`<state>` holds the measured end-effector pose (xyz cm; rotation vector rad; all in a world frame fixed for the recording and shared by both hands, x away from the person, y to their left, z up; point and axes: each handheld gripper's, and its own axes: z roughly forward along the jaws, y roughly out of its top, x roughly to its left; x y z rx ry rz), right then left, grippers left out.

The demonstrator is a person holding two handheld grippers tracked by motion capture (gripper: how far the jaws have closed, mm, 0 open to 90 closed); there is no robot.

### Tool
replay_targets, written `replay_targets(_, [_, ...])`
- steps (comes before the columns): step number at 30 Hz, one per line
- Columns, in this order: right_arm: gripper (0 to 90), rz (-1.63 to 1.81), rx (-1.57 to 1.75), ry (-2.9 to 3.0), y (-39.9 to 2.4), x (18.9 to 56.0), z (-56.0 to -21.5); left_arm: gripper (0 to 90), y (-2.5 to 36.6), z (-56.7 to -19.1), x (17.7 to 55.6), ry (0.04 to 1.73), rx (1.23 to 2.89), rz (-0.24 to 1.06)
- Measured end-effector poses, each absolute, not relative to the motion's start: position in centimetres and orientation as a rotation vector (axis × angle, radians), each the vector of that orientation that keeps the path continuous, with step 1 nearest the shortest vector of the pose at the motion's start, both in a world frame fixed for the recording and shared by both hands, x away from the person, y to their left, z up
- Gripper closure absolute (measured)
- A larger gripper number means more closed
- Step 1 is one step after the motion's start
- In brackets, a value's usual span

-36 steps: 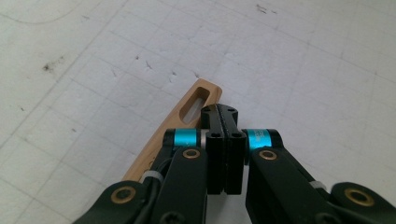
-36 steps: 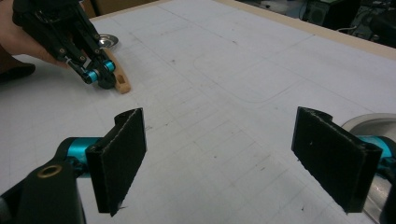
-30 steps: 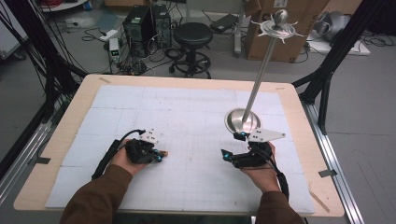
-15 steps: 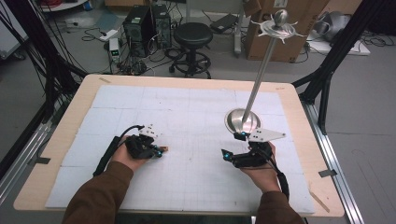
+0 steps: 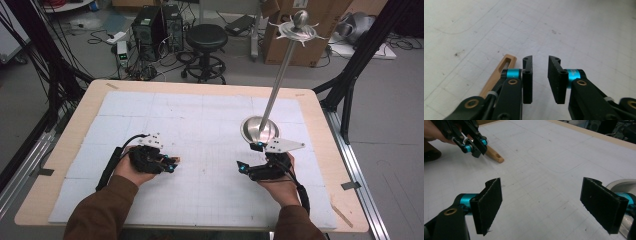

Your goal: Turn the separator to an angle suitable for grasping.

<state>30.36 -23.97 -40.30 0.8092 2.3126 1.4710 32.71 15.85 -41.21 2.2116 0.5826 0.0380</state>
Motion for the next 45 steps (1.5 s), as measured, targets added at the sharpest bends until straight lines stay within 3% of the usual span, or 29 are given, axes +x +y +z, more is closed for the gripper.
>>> replay_targets(4, [16.7,1.469,0.807,2.313,-24.0,30.4,-40.3,61.5,16.5,-40.5,32.0,0.572,2.185,0.056])
replay_targets(11, [16.7,1.464,0.802,2.317,-23.9,30.3,-40.3,51.2,18.1,-39.7,31.0,0.566,2.118,0.068])
replay_targets(34, [16.5,1.457,0.808,2.281,-24.7,30.1,-40.2,27.7,24.0,-38.5,29.6,0.549,2.023,0.17])
replay_targets(37, [16.4,1.465,0.813,2.282,-24.8,30.2,-40.2,20.8,24.5,-38.6,29.7,0.559,2.017,0.186])
replay_targets(45, [14.9,1.476,0.814,2.264,-24.9,30.2,-40.1,15.2,25.3,-38.9,30.0,0.582,2.011,0.229])
